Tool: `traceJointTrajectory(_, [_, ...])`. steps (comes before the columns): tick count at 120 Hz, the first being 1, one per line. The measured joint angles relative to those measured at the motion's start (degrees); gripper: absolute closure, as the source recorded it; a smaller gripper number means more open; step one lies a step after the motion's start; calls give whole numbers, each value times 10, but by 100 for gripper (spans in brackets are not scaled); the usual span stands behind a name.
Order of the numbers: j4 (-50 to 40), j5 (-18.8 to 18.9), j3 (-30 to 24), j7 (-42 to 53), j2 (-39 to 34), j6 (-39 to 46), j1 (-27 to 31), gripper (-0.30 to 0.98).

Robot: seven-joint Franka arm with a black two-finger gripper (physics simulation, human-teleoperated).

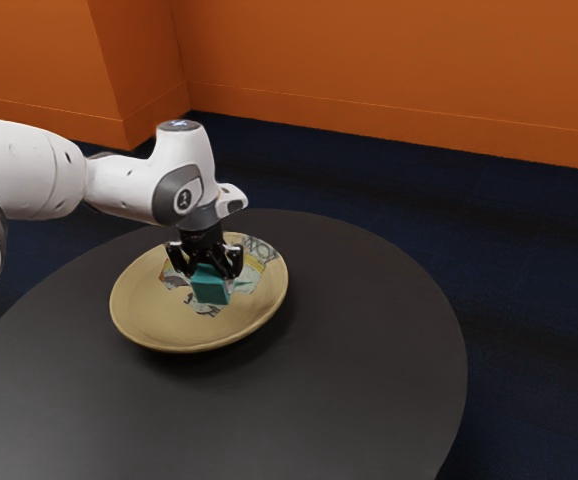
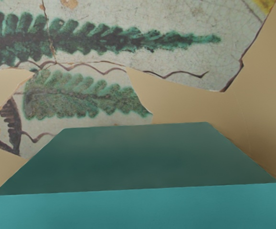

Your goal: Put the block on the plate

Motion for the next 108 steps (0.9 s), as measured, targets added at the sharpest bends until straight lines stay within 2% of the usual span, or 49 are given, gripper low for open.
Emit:
traceJointTrajectory(23, [2,-5,-1,5,5,1,1,14])
traceJointTrajectory(41, [-4,-5,-4,8,-29,-2,0,7])
traceJointTrajectory(79, [-7,3,-28,23,-118,-29,-36,2])
traceJointTrajectory(99, [15,7,-32,66,-130,-60,-52,1])
traceJointTrajectory(108, [46,26,-35,95,-130,-86,-62,0])
